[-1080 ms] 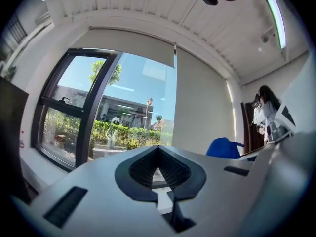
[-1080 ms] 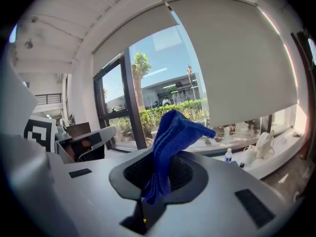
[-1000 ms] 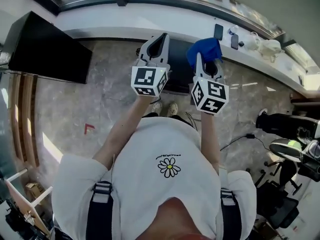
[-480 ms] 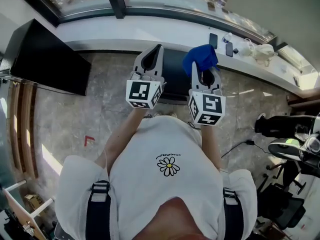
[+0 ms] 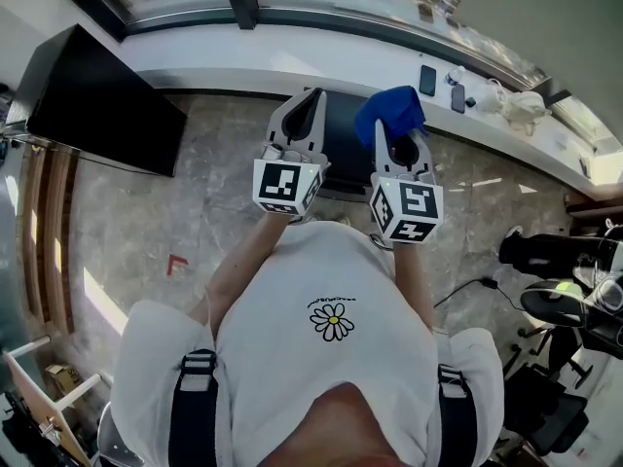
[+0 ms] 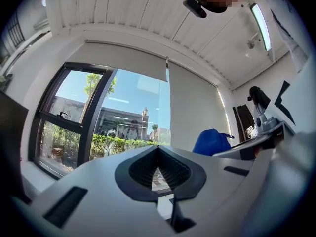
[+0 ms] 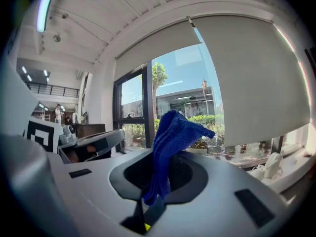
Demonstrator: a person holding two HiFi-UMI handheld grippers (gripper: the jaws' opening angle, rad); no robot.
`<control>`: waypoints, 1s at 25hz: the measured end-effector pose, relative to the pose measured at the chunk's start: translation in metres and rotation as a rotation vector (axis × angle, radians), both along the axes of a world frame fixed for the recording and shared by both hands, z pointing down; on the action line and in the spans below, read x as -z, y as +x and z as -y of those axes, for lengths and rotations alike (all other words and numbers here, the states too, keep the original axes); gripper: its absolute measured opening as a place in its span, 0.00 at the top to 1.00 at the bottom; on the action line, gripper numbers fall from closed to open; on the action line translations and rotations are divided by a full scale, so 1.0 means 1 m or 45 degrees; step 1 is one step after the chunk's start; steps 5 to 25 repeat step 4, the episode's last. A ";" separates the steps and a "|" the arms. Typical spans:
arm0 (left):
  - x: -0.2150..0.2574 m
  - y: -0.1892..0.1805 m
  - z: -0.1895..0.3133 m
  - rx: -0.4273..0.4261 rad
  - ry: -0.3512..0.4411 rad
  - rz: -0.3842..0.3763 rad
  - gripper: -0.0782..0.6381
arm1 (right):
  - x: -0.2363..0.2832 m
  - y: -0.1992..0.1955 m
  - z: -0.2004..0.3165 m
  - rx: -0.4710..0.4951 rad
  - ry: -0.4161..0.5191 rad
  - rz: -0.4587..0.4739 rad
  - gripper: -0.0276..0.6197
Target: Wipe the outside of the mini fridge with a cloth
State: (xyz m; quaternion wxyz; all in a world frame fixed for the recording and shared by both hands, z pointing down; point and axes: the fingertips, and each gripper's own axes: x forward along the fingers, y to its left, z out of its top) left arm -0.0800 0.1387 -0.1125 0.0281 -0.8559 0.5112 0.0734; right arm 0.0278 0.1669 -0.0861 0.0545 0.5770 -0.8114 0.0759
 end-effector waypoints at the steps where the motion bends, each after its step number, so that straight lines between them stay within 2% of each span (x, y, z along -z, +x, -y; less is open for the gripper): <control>1: -0.002 -0.001 -0.001 0.000 -0.005 0.001 0.88 | -0.001 -0.001 0.000 0.009 -0.012 0.038 0.85; 4: -0.007 -0.003 -0.003 0.000 -0.019 0.002 0.88 | -0.006 -0.005 0.001 0.023 -0.040 0.109 0.85; 25: -0.007 -0.003 -0.003 0.000 -0.019 0.002 0.88 | -0.006 -0.005 0.001 0.023 -0.040 0.109 0.85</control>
